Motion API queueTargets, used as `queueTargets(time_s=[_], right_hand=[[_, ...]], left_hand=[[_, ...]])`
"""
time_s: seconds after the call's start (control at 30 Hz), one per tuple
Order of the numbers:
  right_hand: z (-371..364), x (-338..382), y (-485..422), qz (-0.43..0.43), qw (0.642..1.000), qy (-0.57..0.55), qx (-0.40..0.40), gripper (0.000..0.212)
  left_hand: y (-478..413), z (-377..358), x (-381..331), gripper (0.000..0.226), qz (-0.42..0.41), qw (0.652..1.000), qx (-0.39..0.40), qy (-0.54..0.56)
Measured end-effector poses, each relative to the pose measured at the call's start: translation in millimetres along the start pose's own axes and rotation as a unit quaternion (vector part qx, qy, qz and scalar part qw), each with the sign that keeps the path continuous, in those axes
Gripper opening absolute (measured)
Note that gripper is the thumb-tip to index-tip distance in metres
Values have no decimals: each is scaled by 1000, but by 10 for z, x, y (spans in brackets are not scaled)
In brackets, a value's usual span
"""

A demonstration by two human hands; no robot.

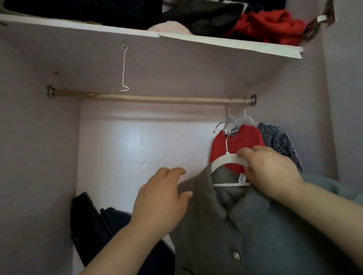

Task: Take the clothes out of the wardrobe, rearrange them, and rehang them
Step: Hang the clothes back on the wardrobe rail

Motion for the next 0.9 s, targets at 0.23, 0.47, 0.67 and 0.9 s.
queueTargets(time_s=[0.23,0.47,0.67,0.9], right_hand=[[-258,-397,-1609,-35,997,-15,-60,29],[-461,-425,-2468,-85,990,-56,-98,29],[-878,-554,-2762,-119,990,-25,-69,29],[-1106,-641,-2678,-98,992,41,-74,30]], left_hand=[[-1174,-268,308,49,33,995,-79,-41],[-1614,-620,632,48,31,992,-99,-68],[-1678,-894,859,47,30,992,-88,-81],[-1638,-1110,997,46,45,994,-64,-80]])
Point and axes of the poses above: each hand's wrist, its own y-axis away from the middle knuckle, its own z-axis out of the back of the hand, x = y × z, the point moved 4 cm from there along -y, towards the middle knuckle, and after that the axes turned 12 degrees about -y, right-handed, at the moved point
